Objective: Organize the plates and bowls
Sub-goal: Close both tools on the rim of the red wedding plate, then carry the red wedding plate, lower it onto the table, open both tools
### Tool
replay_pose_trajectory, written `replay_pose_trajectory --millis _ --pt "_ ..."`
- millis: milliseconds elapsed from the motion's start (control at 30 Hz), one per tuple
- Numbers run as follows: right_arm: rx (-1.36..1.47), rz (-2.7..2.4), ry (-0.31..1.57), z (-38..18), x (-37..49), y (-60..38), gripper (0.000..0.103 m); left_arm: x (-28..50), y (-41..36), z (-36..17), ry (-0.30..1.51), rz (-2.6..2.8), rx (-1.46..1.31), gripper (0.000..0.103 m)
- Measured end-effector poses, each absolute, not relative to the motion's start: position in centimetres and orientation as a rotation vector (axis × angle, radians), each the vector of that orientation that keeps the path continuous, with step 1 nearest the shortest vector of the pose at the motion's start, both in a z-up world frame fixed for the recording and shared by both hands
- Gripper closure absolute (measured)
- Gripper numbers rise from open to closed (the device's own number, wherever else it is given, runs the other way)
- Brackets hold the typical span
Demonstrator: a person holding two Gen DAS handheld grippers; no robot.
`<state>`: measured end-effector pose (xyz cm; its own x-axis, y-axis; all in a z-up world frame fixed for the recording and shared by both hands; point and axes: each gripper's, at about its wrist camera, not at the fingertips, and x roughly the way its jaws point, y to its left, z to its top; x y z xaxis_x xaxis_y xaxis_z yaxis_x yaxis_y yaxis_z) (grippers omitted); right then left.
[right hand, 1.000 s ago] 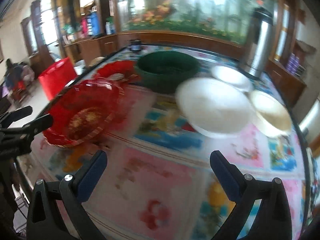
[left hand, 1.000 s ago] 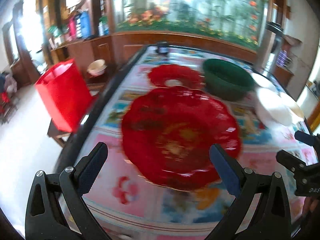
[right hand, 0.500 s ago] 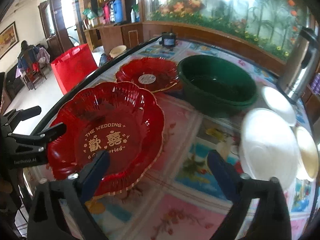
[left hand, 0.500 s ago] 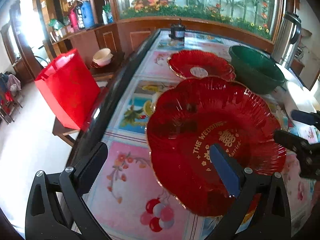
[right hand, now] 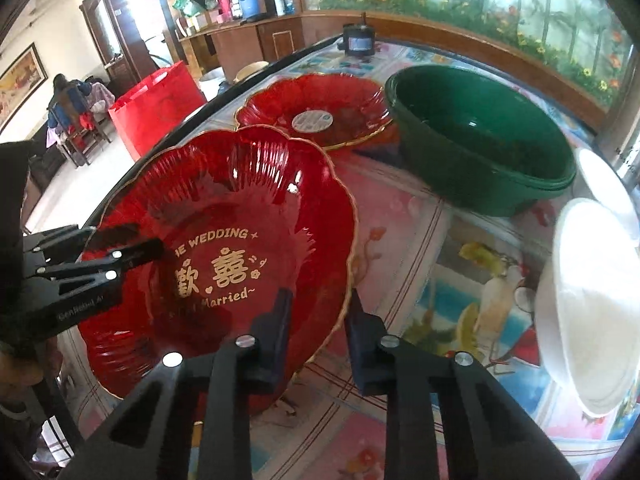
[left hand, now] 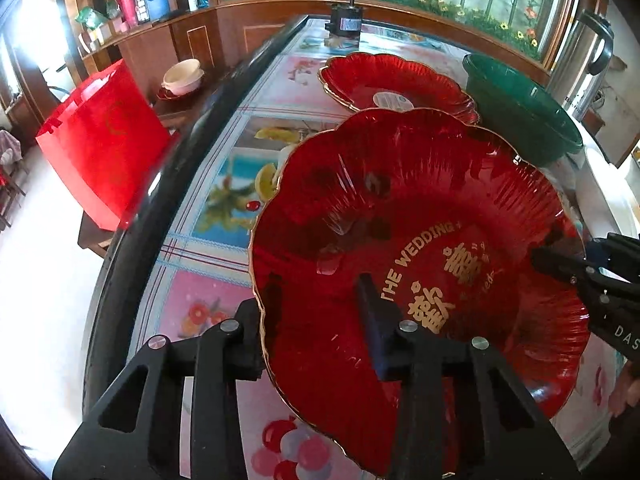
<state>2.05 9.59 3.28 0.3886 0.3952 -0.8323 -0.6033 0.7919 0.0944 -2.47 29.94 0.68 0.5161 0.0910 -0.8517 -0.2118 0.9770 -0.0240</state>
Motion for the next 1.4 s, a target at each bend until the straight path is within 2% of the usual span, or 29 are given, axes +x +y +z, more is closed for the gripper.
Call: replay_pose_trajectory --millis 133,400,1033,1400 --pt "-0.258 0.643 0.968 3.3 2.1 9.8 0.081 -2.4 30.2 0.7 1.001 0.193 -0.147 0.071" --pt "-0.340 0.590 0.899 3.6 0.7 10.4 0.080 -2.7 30.2 1.0 1.008 0.187 -0.164 0.075" --pt "-0.383 0.581 0.794 7.0 -5.2 10.2 0.074 -9.2 30.0 5.7 0.894 0.161 -0.141 0.076" --pt "-0.388 0.609 0.838 4.8 -7.3 10.7 0.073 -11.6 30.7 3.3 0.942 0.171 -0.146 0.076"
